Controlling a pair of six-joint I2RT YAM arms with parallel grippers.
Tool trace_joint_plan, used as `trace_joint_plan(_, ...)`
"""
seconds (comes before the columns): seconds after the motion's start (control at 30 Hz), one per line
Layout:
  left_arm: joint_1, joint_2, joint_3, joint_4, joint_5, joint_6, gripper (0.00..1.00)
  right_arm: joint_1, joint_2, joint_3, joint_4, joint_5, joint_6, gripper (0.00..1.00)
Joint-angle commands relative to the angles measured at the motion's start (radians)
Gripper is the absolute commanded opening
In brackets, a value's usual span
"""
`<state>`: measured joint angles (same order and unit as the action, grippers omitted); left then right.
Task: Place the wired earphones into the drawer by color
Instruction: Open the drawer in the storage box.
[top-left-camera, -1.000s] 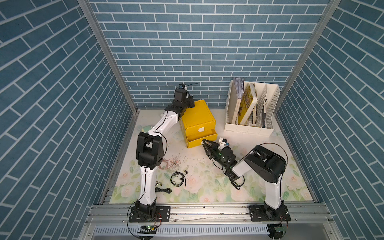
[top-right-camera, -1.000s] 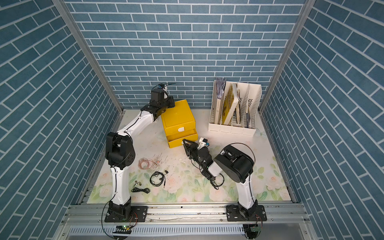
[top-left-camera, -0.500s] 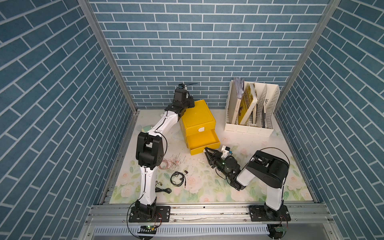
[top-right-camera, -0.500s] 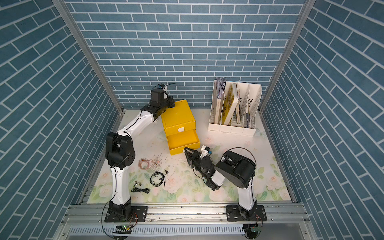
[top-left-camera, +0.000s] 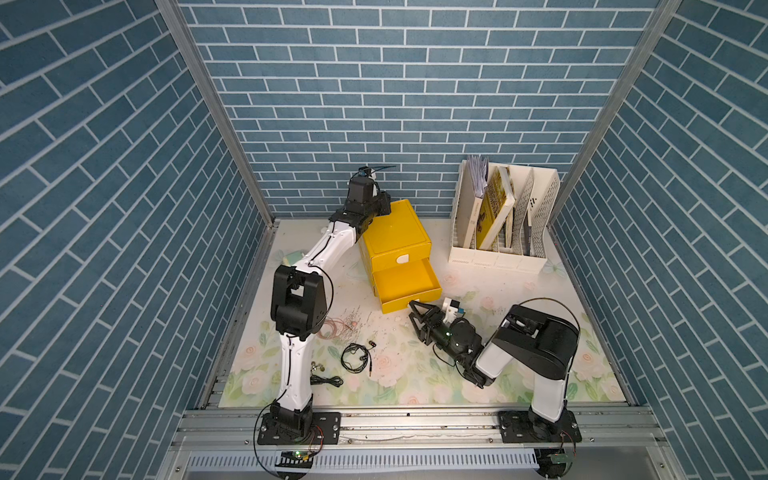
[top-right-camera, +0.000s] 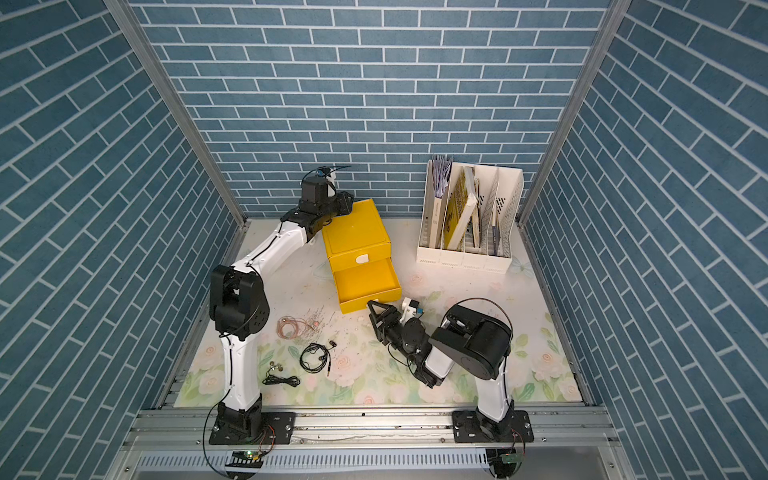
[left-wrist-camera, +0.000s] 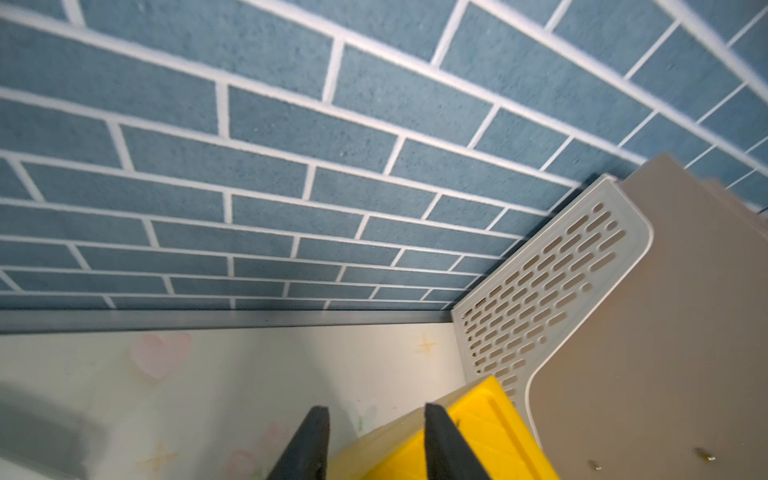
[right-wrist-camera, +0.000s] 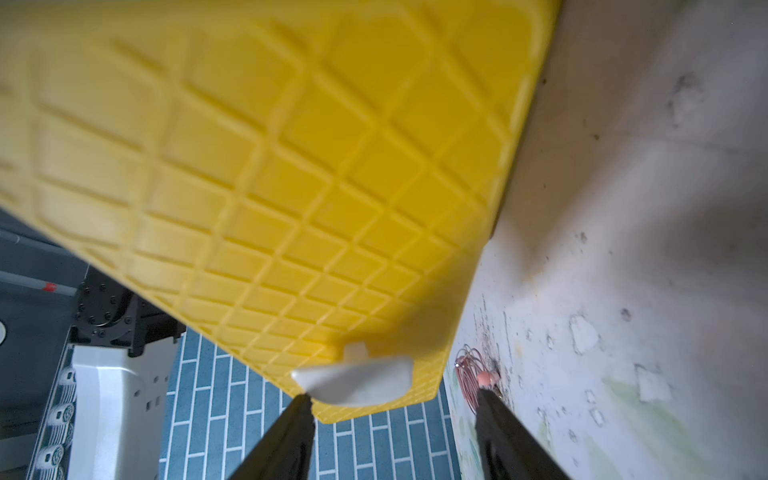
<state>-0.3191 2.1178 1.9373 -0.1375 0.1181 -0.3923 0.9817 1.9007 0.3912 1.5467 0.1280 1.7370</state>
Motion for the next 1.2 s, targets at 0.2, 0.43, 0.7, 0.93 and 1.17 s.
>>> trace_joint_plan(0.2,0.031,-0.074,-0.042,-0.201,0.017,-0.020,0.72,-0.005,-0.201,-0.046,-0.225,-0.032,-0.072,0.75)
trace_joint_plan(0.43,0.079,-0.246,0.016,-0.279,-0.028,0.021,1.00,-0.002,-0.538,-0.144,-0.669,-0.045,-0.168,0.78)
trace_joint_plan(0.7,0.078,-0.661,-0.187,-0.321,-0.049,0.051,1.00,-0.007,-1.219,-0.059,-1.693,0.170,-0.344,0.76)
trace_joint_plan(0.93,-0.052,-0.957,-0.563,-0.340,-0.114,-0.030,1.00,-0.202,-1.136,0.279,-2.073,0.110,-0.751,0.75)
trace_joint_plan(1.17,-0.281,-1.082,-0.742,-0.399,-0.345,-0.138,0.98,-0.286,-0.710,0.603,-2.219,-0.030,-1.188,0.75)
